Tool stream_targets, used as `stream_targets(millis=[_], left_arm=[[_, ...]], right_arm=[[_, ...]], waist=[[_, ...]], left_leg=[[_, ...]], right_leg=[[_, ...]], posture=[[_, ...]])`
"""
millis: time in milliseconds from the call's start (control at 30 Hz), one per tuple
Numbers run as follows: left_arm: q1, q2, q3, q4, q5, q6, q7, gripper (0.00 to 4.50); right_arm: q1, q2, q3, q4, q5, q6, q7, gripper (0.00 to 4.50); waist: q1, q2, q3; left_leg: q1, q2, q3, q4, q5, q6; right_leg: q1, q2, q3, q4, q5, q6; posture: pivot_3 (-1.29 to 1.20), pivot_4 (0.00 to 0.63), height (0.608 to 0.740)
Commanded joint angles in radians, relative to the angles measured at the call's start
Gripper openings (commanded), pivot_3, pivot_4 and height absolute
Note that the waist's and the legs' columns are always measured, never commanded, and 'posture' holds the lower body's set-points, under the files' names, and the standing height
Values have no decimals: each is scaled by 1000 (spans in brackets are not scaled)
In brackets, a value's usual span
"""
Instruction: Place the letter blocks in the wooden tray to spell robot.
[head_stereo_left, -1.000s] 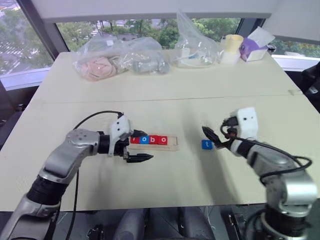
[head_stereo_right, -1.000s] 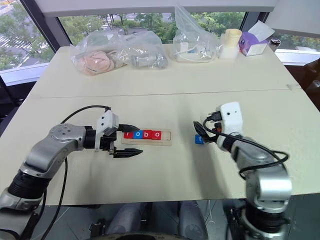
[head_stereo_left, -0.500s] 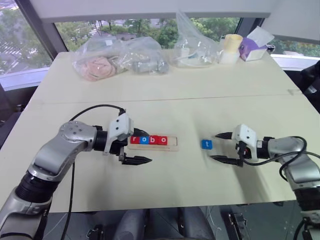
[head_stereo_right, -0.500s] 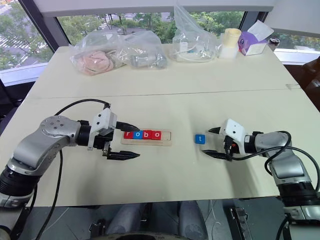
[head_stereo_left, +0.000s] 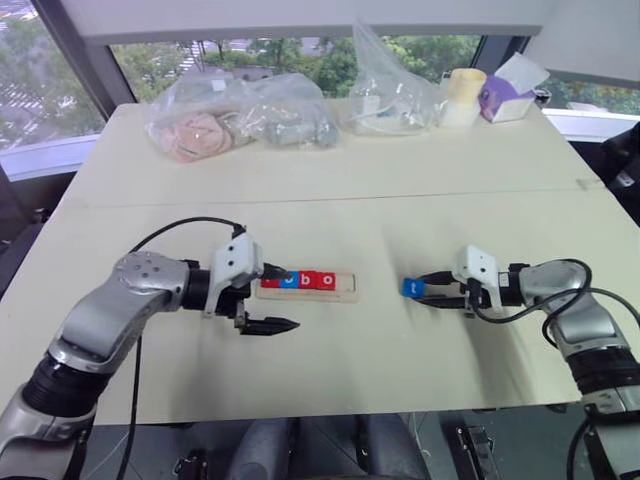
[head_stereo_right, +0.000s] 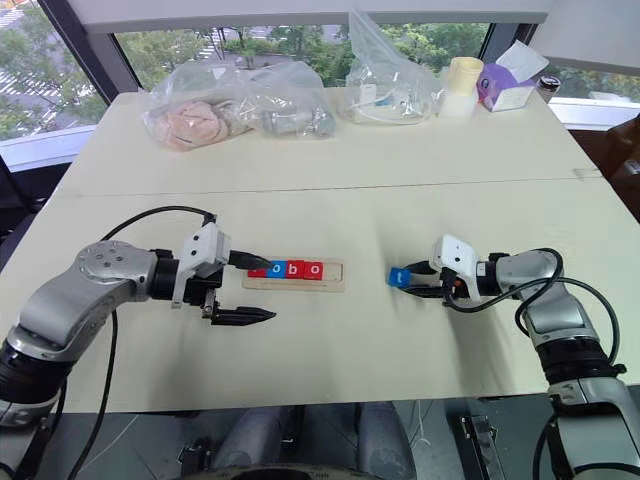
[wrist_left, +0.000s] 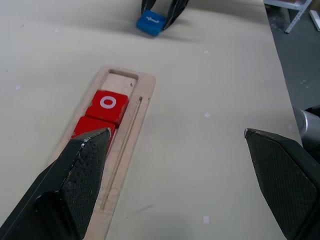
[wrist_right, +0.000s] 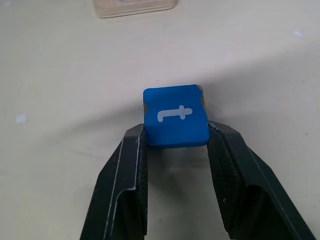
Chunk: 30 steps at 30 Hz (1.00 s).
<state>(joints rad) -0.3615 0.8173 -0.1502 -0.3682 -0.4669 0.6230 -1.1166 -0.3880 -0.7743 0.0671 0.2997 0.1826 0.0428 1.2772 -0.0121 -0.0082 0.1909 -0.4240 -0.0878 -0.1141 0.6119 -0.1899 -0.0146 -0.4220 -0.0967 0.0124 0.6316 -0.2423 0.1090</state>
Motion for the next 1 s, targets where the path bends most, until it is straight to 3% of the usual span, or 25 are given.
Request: stream_targets(millis=[33, 200, 433, 1000], left_arm=[[4, 29, 41, -2, 6, -19, -3, 4500], [9, 71, 79, 71, 26, -51, -15, 4500], [18, 72, 84, 88, 32, -64, -10, 4500], [81, 53, 98, 29, 30, -48, 51, 4500]], right_arm=[[-34, 4, -17, -130, 52, 116, -20, 1104], [-123, 67, 82, -352, -1, 346, -137, 1104], [-197, 95, 213, -396, -66, 500, -169, 1104], [-262, 132, 300, -301, -102, 434, -134, 1104]], waist=[[-1, 0, 0], [-7, 0, 0], [20, 0, 0], [16, 0, 0]], left_leg=[[0, 0, 0, 0, 0, 0], [0, 1, 0, 0, 0, 0], [-3, -2, 0, 0, 0, 0], [-2, 0, 1, 0, 0, 0]], right_leg=[[0, 0, 0, 0, 0, 0], [-2, 0, 2, 1, 1, -1], [-3, -1, 1, -1, 1, -1], [-3, 0, 1, 0, 1, 0]], posture=[[0, 150, 740], [0, 150, 740], [0, 150, 740], [0, 150, 740]])
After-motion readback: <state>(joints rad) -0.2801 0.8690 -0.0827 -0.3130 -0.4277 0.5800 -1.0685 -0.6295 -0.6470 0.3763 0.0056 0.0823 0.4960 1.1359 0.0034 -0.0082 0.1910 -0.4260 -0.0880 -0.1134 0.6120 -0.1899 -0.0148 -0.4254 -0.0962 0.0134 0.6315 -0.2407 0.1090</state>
